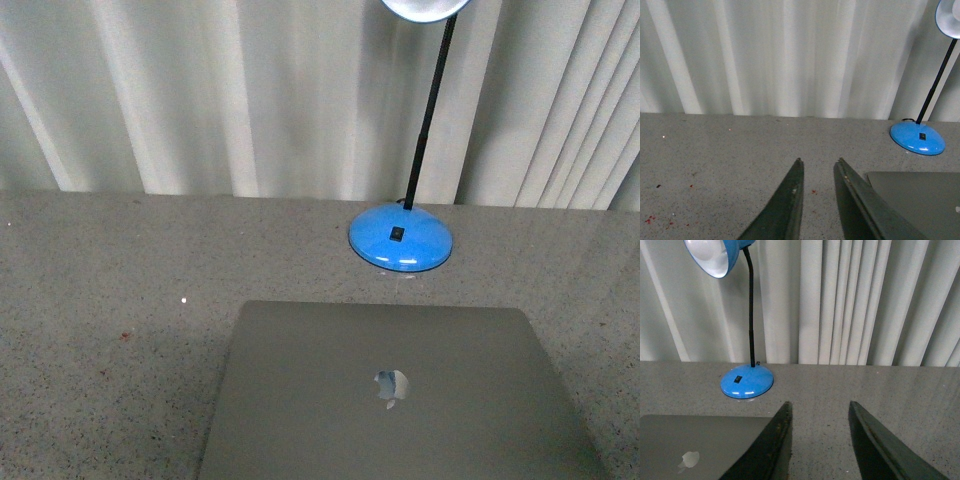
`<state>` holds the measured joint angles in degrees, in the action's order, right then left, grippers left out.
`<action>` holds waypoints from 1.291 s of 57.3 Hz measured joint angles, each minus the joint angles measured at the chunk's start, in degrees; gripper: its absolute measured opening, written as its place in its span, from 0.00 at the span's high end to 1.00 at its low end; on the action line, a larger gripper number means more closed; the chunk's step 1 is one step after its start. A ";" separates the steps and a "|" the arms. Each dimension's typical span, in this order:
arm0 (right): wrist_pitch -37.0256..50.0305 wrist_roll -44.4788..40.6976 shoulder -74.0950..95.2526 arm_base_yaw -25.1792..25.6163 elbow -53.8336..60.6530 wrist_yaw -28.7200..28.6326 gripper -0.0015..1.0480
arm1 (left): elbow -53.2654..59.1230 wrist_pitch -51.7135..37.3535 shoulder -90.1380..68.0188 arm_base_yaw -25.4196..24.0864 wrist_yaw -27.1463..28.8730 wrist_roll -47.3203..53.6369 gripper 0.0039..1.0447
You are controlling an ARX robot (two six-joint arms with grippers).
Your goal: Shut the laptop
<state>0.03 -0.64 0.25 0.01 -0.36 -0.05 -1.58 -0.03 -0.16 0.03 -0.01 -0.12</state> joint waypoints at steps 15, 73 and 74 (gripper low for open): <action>0.00 0.00 0.00 0.00 0.00 0.00 0.20 | 0.00 0.00 0.00 0.00 0.00 0.02 0.34; 0.00 0.02 0.00 0.00 0.00 0.00 0.07 | 0.00 0.00 0.00 0.00 0.00 0.02 0.06; 0.00 0.02 0.00 0.00 0.00 0.00 0.07 | 0.00 0.00 0.00 0.00 0.00 0.02 0.06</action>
<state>0.03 -0.62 0.25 0.01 -0.36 -0.05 -1.58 -0.03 -0.16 0.03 -0.01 -0.10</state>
